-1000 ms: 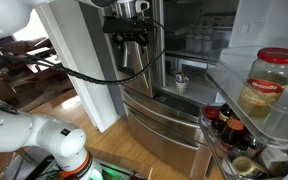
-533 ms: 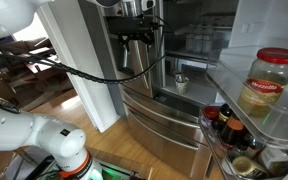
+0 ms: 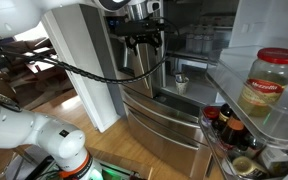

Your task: Pick up the paper cup from the refrigerator and put it in the second from the bottom shelf on the right refrigerator door

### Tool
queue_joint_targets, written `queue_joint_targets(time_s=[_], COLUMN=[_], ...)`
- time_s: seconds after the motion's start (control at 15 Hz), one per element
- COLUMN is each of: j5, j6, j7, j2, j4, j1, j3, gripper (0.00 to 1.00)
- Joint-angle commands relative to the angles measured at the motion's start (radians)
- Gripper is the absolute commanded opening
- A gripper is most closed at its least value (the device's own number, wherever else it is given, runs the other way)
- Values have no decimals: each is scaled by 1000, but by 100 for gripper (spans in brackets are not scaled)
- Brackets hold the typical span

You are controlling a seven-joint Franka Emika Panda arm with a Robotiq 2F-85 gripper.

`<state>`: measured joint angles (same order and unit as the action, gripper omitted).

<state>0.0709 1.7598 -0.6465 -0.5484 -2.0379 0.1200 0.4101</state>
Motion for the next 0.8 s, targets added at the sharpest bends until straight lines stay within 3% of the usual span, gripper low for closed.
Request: queue_joint_targets(time_s=[0.0, 0.73], j5=[57, -131], j6=[135, 527], j7=[10, 148], j2=[88, 348], j4=[-21, -77], j1=[57, 116], j3=[25, 64], gripper=[100, 100])
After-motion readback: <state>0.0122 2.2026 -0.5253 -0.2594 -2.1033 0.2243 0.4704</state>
